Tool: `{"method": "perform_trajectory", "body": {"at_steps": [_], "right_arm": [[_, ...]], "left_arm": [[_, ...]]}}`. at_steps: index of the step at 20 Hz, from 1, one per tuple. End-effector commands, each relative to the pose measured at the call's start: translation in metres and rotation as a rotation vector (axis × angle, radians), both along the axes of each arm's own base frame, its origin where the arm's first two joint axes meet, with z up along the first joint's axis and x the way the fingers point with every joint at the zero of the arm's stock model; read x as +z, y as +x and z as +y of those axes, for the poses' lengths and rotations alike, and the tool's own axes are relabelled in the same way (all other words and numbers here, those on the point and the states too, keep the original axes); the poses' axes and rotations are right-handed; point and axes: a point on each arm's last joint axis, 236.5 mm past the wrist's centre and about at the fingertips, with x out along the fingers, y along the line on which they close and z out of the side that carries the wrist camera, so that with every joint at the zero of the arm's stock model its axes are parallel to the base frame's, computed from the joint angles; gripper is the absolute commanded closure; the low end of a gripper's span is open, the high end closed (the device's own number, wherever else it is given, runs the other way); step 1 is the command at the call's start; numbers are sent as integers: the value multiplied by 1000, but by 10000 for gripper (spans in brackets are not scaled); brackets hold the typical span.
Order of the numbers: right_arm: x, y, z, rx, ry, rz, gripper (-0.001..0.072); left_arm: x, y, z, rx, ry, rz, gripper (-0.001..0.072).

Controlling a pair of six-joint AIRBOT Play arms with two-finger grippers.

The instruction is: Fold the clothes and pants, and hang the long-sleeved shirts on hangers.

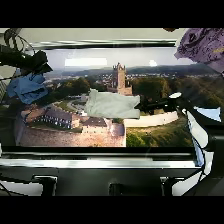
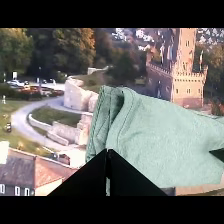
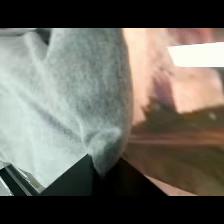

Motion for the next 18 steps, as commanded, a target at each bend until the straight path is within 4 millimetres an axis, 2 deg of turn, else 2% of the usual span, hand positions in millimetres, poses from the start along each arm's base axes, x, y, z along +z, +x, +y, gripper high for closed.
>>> {"method": "perform_trajectory", "body": {"at_steps": [1,3,5,7,9,13,16,18], "right_arm": [[40,30,-4,-31,25,-82,678],[75,62,-26,-128,39,-118,679],[113,91,-57,-221,48,-176,679],[144,111,-95,-295,17,-233,679],[166,123,-138,-373,-43,-263,679],[206,127,-232,-619,-161,-303,679],[228,108,-300,-812,-255,-288,679],[242,91,-333,-913,-303,-273,679]], "left_arm": [[0,0,0,-1,0,0,693],[0,0,0,-1,0,0,693],[0,0,0,-1,0,0,692],[0,0,0,-1,0,-1,692],[0,0,0,-1,0,0,692],[0,0,0,-1,0,0,692],[0,0,0,-1,0,0,693],[0,0,0,-2,0,2,693]]}}
